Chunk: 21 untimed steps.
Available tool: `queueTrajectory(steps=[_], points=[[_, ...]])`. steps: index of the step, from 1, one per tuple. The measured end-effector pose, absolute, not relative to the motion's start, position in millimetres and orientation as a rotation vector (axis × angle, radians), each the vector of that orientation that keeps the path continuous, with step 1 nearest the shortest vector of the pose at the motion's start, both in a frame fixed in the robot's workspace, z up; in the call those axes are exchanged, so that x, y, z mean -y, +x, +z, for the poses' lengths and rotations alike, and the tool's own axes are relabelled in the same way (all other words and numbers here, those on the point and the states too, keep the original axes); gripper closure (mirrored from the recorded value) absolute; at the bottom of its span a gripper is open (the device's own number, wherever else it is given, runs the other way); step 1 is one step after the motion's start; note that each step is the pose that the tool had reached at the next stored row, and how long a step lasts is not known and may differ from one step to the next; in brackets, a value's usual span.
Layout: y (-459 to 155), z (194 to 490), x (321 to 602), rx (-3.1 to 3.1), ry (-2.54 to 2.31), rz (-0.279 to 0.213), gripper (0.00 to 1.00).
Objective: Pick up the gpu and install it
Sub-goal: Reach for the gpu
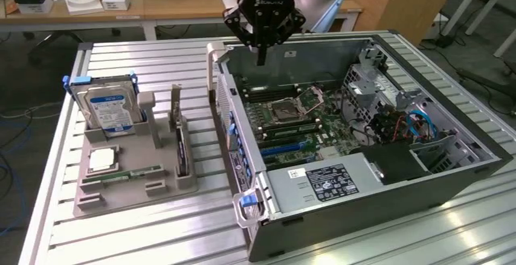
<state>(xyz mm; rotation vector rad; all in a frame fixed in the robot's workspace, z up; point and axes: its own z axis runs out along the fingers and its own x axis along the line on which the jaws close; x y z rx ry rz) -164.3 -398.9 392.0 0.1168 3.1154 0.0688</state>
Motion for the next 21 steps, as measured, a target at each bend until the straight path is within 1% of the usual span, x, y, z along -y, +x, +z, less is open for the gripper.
queueTrajectory(steps=[21], points=[[-232.2, 389.5, 399.3, -3.121, 0.117, 0.069, 0.9]])
